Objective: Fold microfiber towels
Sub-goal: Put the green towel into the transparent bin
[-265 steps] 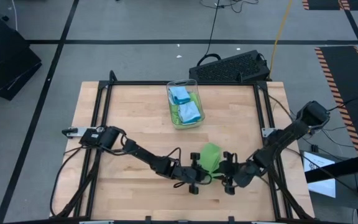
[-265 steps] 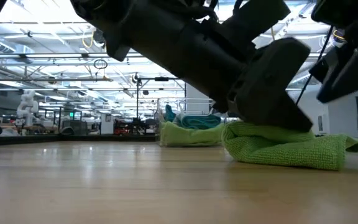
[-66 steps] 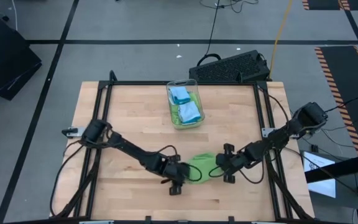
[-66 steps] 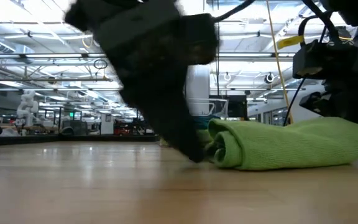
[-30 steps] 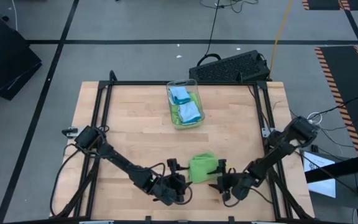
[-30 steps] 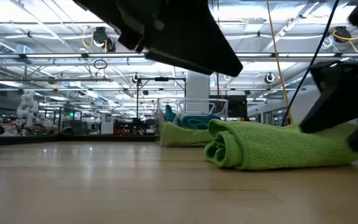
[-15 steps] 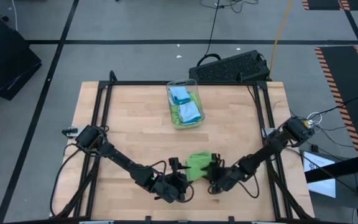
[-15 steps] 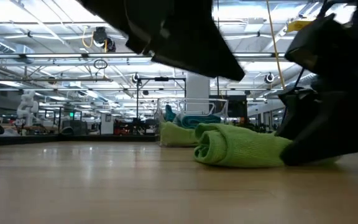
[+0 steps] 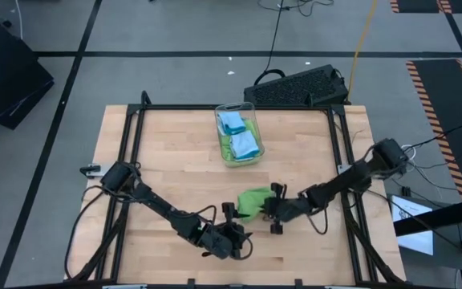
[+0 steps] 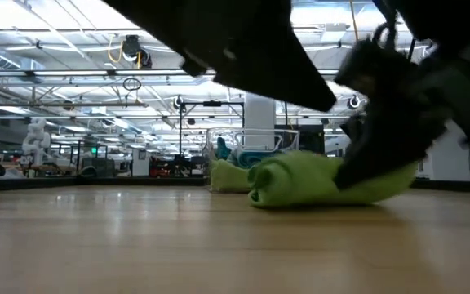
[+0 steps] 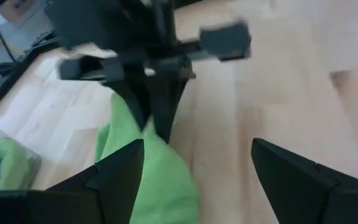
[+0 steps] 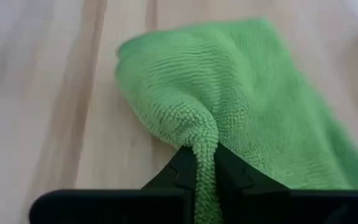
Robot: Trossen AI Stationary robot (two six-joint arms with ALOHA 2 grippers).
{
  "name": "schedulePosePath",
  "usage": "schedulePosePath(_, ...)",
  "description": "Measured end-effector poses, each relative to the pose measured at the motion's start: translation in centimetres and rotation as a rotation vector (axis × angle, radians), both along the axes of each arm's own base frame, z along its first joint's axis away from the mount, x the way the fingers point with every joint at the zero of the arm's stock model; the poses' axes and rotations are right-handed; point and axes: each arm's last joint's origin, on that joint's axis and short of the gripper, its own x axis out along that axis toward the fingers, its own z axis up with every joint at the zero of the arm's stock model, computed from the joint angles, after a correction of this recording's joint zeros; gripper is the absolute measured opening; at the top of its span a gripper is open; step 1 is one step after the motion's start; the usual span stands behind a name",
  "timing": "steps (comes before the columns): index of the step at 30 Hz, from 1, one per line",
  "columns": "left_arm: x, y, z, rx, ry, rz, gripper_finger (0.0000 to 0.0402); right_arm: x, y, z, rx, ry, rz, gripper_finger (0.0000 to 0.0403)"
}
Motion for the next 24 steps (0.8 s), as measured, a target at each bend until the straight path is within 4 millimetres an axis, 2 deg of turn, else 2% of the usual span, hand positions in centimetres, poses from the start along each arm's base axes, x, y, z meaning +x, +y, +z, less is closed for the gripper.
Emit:
schedulePosePath(6,1.0,1.3,-0.8,0.098,-0.024,0.079,0.0299,0.3,-1.7,2.4,0.053,-0.052,-0.031,0.0018)
schedulePosePath(10,0.2,1.5,-0.7,0.167,0.013,0.14,0.0298,0.1,-2.7,4.2,0.011,-0.096,-0.014,0.0019)
schedulePosePath(16,-4.6,1.9,5.6,0.156,-0.007,0.321,0.0279,-0.6,-5.0,8.1,-0.099,-0.215,-0.016,0.0017)
schedulePosePath(20,-7.5,3.4,7.6,0.107,0.015,0.42,0.0249,-0.9,-7.4,10.2,-0.191,-0.281,-0.044,0.0017)
schedulePosePath(24,-9.5,4.8,8.0,0.071,-0.004,0.504,0.022,-0.2,-10.1,12.3,-0.273,-0.322,-0.079,0.0017)
